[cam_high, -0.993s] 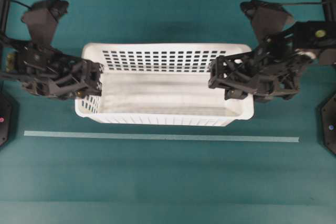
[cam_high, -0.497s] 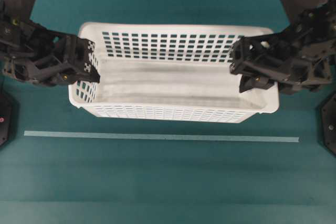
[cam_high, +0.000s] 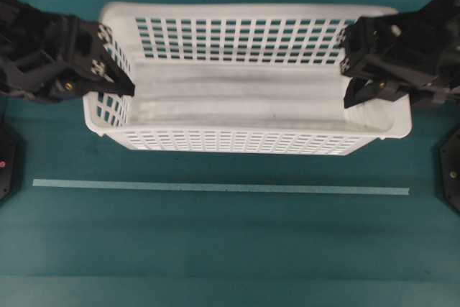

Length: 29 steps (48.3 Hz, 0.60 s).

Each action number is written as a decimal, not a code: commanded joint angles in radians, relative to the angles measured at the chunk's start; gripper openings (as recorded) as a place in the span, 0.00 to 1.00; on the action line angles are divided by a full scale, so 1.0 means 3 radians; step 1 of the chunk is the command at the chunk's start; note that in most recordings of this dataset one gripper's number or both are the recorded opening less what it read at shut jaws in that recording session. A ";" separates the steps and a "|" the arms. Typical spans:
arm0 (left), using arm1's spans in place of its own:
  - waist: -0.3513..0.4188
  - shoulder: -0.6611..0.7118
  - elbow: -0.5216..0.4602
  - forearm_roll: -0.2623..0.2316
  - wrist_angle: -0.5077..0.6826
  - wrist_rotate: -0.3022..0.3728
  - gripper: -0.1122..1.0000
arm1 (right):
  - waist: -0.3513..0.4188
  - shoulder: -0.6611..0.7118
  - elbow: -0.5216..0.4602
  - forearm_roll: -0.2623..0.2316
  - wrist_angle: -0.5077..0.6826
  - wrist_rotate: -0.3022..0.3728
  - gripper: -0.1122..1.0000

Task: Lift the white basket with both hands.
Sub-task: 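Lift the basket upward with both grippers holding the side rims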

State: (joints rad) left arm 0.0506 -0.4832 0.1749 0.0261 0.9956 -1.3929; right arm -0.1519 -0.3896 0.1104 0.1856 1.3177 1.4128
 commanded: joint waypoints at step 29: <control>-0.0107 -0.0005 -0.0741 0.0005 -0.0041 0.0046 0.20 | 0.0102 -0.0261 -0.0634 0.0143 -0.0624 0.0107 0.24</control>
State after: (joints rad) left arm 0.0337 -0.4893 -0.0092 0.0261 1.0078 -1.3913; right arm -0.1381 -0.4249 -0.0046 0.1979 1.2640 1.4358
